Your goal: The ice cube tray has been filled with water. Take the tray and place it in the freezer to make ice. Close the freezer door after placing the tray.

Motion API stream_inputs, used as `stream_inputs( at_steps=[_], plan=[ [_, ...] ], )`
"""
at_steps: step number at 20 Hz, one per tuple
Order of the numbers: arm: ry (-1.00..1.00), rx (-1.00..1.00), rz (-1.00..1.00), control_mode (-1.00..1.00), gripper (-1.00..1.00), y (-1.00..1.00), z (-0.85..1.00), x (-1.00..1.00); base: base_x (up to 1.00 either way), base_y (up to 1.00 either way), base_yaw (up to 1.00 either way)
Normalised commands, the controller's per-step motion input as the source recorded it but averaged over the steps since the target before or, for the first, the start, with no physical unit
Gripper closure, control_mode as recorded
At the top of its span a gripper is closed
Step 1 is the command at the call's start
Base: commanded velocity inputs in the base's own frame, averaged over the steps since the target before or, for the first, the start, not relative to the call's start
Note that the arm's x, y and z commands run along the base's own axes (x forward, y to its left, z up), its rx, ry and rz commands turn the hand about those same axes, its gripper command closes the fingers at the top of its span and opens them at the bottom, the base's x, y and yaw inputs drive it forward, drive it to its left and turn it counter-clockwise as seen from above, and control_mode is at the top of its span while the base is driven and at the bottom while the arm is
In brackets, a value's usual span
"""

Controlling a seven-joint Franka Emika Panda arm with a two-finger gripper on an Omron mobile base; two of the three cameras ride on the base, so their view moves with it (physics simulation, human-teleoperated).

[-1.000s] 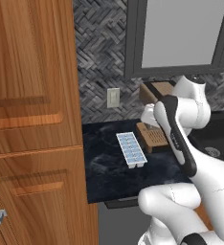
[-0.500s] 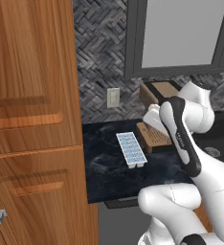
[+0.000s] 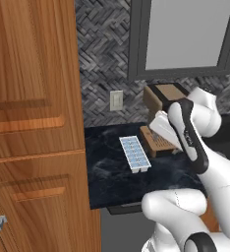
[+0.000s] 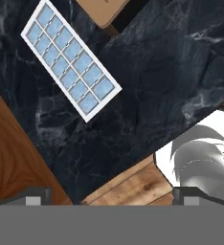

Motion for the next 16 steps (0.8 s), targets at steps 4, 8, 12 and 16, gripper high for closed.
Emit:
stream_inputs(
  at_steps=[4, 8, 12, 16],
  plan=[
    [0.00, 0.05, 0.00, -1.00, -1.00, -0.04, -0.19, 0.00, 0.00, 0.00, 0.00],
    [-0.02, 0.00, 0.00, -1.00, -1.00, 0.00, -0.18, 0.04, 0.00, 0.00, 0.00],
    [-0.09, 0.00, 0.00, -1.00, -1.00, 0.00, -0.24, 0.06, 0.00, 0.00, 0.00],
    [-0.10, 0.01, 0.00, -1.00, -1.00, 0.00, -0.25, 0.11, 0.00, 0.00, 0.00]
  ],
)
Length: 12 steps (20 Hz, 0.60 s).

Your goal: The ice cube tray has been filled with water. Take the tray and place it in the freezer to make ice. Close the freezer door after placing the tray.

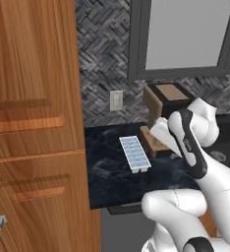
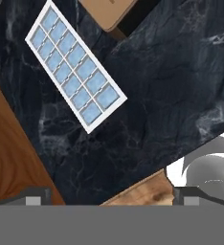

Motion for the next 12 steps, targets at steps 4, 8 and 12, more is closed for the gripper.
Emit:
stream_inputs(
  at_steps=[4, 8, 12],
  plan=[
    [-0.05, 0.03, 0.00, -1.00, -1.00, 0.00, -0.20, 0.09, 0.00, 0.00, 0.00],
    [0.00, 0.08, 0.00, -1.00, -1.00, 0.00, -0.11, 0.09, 0.00, 0.00, 0.00],
    [0.00, 0.10, 0.00, -1.00, -1.00, 0.00, -0.05, 0.10, 0.00, 0.00, 0.00]
  ],
)
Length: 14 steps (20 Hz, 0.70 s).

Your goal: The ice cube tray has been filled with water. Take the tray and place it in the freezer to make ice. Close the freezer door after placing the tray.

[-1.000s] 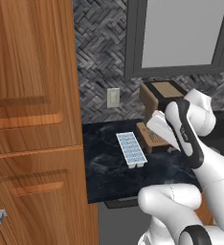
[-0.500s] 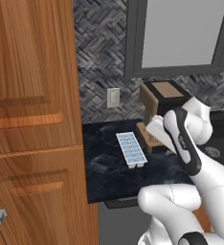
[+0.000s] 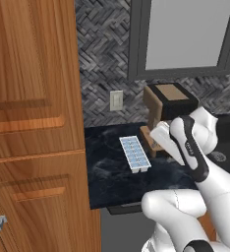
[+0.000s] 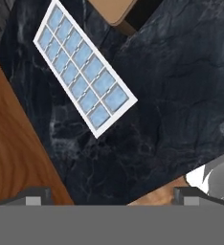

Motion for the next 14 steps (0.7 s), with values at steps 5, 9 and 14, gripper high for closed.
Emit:
stream_inputs(
  at_steps=[5, 9, 14],
  plan=[
    [0.00, 0.04, 0.03, -1.00, -1.00, -0.01, -0.14, 0.09, 0.00, 0.00, 0.00],
    [0.00, 0.00, 0.04, -1.00, -1.00, 0.00, -0.23, 0.14, 0.00, 0.00, 0.00],
    [0.00, 0.00, 0.04, -1.00, -1.00, -0.01, -0.19, 0.23, 0.00, 0.00, 0.00]
  ],
)
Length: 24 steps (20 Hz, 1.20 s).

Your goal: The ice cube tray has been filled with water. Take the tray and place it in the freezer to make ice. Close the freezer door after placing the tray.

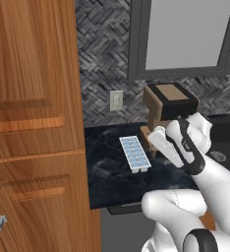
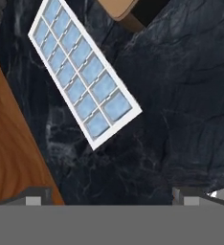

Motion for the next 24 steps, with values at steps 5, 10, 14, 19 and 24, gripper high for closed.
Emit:
stream_inputs(
  at_steps=[5, 10, 14, 19, 24],
  plan=[
    [0.00, 0.00, 0.04, -1.00, -1.00, -0.01, -0.15, 0.25, 0.00, 0.00, 0.00],
    [0.00, 0.00, 0.03, -1.00, -1.00, 0.00, -0.20, 0.26, 0.00, 0.00, 0.00],
    [0.00, 0.00, 0.05, -1.00, -1.00, 0.00, -0.24, 0.26, 0.00, 0.00, 0.00],
    [0.00, 0.00, 0.06, -1.00, -1.00, 0.00, -0.24, 0.24, 0.00, 0.00, 0.00],
    [0.00, 0.00, 0.08, -1.00, -1.00, -0.08, -0.22, 0.18, 0.00, 0.00, 0.00]
  ],
)
